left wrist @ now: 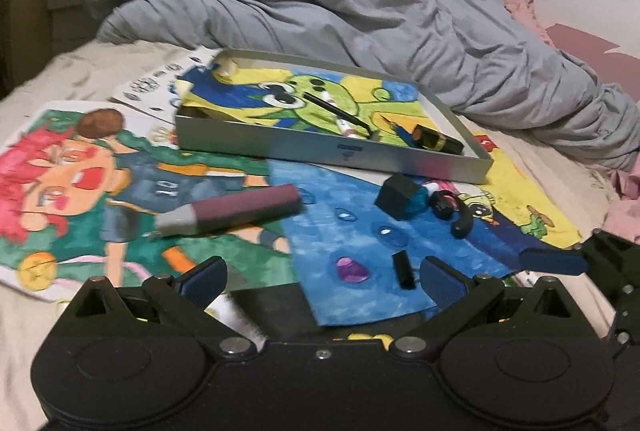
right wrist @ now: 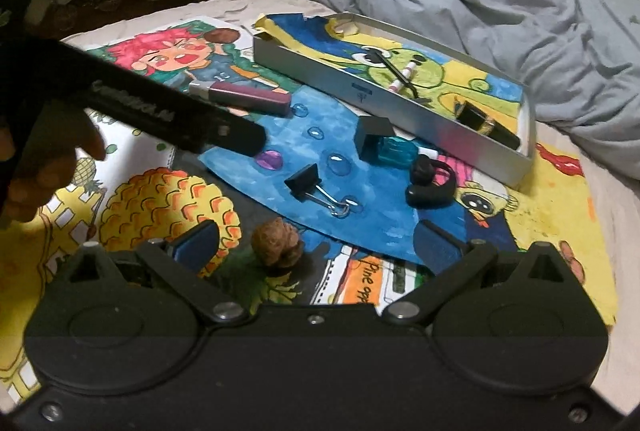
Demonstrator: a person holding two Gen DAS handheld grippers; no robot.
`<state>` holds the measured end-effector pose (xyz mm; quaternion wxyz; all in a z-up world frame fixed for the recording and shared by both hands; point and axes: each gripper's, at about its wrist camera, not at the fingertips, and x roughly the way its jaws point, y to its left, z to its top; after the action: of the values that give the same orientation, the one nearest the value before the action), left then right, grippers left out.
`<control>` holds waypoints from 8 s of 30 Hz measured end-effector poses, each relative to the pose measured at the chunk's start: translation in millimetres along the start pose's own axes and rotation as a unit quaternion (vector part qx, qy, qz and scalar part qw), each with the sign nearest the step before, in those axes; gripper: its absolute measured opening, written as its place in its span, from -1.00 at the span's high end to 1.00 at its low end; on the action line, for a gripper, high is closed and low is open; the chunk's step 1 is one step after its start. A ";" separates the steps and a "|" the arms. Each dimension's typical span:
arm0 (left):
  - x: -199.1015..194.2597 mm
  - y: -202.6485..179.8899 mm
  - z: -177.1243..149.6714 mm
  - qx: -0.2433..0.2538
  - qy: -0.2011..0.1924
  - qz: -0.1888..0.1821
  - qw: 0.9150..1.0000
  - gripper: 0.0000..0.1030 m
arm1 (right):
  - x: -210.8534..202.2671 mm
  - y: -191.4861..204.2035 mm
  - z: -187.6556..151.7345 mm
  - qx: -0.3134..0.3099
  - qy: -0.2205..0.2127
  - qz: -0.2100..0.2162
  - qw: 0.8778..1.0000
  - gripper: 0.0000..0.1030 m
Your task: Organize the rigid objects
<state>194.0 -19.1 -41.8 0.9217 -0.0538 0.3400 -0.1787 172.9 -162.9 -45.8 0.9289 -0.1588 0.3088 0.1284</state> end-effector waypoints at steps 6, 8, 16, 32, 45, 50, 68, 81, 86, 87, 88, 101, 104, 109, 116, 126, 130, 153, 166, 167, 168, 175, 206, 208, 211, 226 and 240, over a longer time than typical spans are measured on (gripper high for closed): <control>20.7 -3.1 5.1 -0.009 0.015 -0.061 0.998 -0.97 | 9.0 0.9 -0.4 -0.003 0.011 0.020 1.000 -0.79; 23.7 -8.4 5.3 0.004 0.014 -0.068 0.998 -0.92 | 11.4 2.8 -1.5 -0.008 0.017 0.024 1.000 -0.59; 36.2 -22.9 6.9 0.042 0.029 -0.084 0.995 -0.36 | 13.5 -0.1 -0.4 0.008 0.027 0.041 0.999 -0.21; 51.9 -28.0 9.2 0.051 0.077 -0.114 0.989 0.48 | 12.6 -6.8 0.7 0.020 0.041 0.062 0.997 0.40; 51.4 -38.8 10.1 0.072 0.086 -0.103 0.988 0.82 | 2.7 -14.7 -6.4 0.046 0.038 0.060 0.996 0.59; 47.7 -44.8 11.1 0.080 0.084 -0.090 0.989 0.82 | -11.4 -16.9 -9.3 0.044 0.037 0.059 0.997 0.59; 1.6 -58.1 50.4 0.065 -0.022 -0.066 0.995 0.82 | -64.1 -72.5 -2.5 0.133 -0.101 -0.031 0.985 0.59; 22.2 -73.0 92.4 0.017 -0.110 -0.048 0.993 0.82 | -31.6 -122.8 13.2 0.193 -0.155 -0.109 0.963 0.59; 47.0 -65.1 101.7 -0.003 -0.120 -0.025 0.993 0.82 | -6.7 -139.3 26.6 0.190 -0.161 -0.111 0.962 0.59; 51.5 -62.9 103.2 -0.008 -0.119 -0.022 0.993 0.82 | -1.2 -141.5 29.2 0.187 -0.161 -0.111 0.963 0.59; 57.7 -60.5 104.9 -0.016 -0.116 -0.022 0.993 0.82 | 6.3 -144.6 31.7 0.187 -0.160 -0.110 0.963 0.59; 129.7 -51.3 102.4 -0.023 -0.071 -0.017 0.997 0.81 | 68.3 -159.4 23.5 0.206 -0.105 -0.100 0.968 0.59; 138.9 -51.3 100.0 -0.021 -0.060 -0.020 0.998 0.81 | 77.2 -159.8 23.2 0.207 -0.097 -0.095 0.969 0.59; 145.5 -52.5 96.1 -0.011 -0.048 -0.021 0.999 0.81 | 86.8 -161.4 23.6 0.210 -0.090 -0.090 0.969 0.59; 151.9 -55.5 94.9 -0.005 -0.031 -0.014 0.999 0.81 | 89.3 -165.4 26.2 0.216 -0.082 -0.088 0.969 0.58; 143.7 -50.3 95.9 -0.019 -0.034 -0.007 0.999 0.56 | 83.4 -166.0 29.2 0.214 -0.085 -0.089 0.969 0.20; 128.1 -45.1 100.4 -0.028 -0.052 -0.001 0.998 0.37 | 71.0 -164.0 33.5 0.211 -0.099 -0.096 0.968 -0.17; -43.1 -27.8 69.4 -0.008 -0.199 0.090 0.976 -0.95 | -48.9 -100.4 25.5 0.184 -0.227 -0.122 0.948 -0.99; -115.0 -25.5 17.0 -0.001 -0.234 0.132 0.963 -0.98 | -128.2 -39.8 -21.3 0.208 -0.246 -0.167 0.932 -0.99; -117.8 -25.2 12.5 -0.003 -0.234 0.135 0.963 -0.98 | -132.9 -37.3 -25.0 0.213 -0.243 -0.167 0.931 -0.99; -120.2 -25.1 8.4 -0.004 -0.233 0.137 0.963 -0.98 | -137.6 -33.0 -29.1 0.218 -0.237 -0.167 0.932 -0.99; -130.5 -37.1 -22.1 0.015 -0.221 0.134 0.966 -0.98 | -158.0 -3.7 -51.8 0.235 -0.203 -0.174 0.935 -0.99; -127.7 -40.9 -53.2 0.046 -0.190 0.142 0.970 -0.98 | -130.0 10.5 -42.3 0.219 -0.136 -0.185 0.949 -0.99; -127.8 -40.5 -53.5 0.045 -0.190 0.142 0.970 -0.98 | -129.5 9.8 -42.5 0.219 -0.135 -0.184 0.949 -0.99; -126.7 -40.8 -54.4 0.046 -0.189 0.140 0.971 -0.98 | -129.2 8.9 -42.7 0.220 -0.134 -0.183 0.949 -0.99; -126.2 -39.9 -57.4 0.048 -0.186 0.140 0.971 -0.98 | -123.2 5.9 -41.6 0.220 -0.121 -0.182 0.951 -0.99; -122.5 -33.5 -57.0 0.044 -0.177 0.145 0.972 -0.98 | -114.1 4.6 -38.0 0.205 -0.104 -0.186 0.955 -0.99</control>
<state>61.0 -4.2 -3.5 0.9848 0.0063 0.1675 -0.0457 62.5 -188.9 -5.5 0.9759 -0.0057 0.1955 -0.0966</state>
